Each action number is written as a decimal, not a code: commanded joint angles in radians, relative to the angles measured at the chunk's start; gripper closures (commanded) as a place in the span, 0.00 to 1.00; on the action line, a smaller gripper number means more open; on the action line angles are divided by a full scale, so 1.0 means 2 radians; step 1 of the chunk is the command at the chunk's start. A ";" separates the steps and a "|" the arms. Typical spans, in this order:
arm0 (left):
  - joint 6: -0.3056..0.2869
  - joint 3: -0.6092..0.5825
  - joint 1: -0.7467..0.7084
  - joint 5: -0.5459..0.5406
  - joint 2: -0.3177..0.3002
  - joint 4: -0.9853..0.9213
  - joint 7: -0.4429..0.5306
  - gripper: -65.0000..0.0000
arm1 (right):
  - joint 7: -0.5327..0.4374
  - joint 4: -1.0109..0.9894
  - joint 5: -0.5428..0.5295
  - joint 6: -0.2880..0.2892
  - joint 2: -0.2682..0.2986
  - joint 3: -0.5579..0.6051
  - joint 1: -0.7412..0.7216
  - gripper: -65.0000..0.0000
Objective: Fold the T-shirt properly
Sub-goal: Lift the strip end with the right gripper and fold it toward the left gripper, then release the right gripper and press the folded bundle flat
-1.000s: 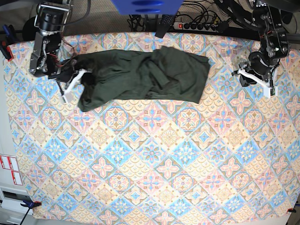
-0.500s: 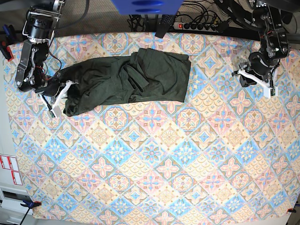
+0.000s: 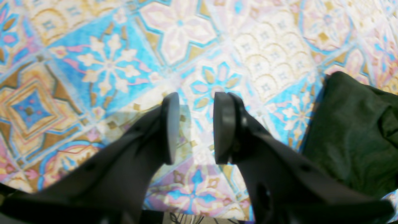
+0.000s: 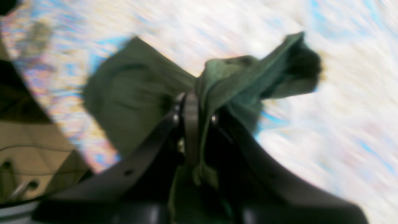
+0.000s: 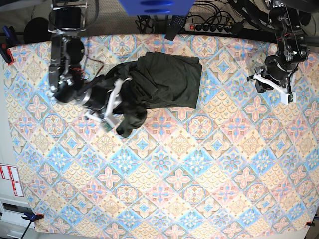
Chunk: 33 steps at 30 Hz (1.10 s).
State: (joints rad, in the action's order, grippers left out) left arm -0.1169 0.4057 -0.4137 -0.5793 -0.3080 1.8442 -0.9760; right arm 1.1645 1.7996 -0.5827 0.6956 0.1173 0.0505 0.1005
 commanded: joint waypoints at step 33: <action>-0.002 0.022 0.001 -0.001 -0.004 0.007 0.008 0.72 | -0.011 -0.065 0.204 0.001 -0.031 0.342 -0.084 0.80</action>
State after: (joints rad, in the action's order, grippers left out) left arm -0.1177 0.4473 -0.4152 -0.5766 -0.3023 1.8439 -0.9760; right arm 1.1561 1.6493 -0.1642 0.6956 0.0586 0.7383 -0.0509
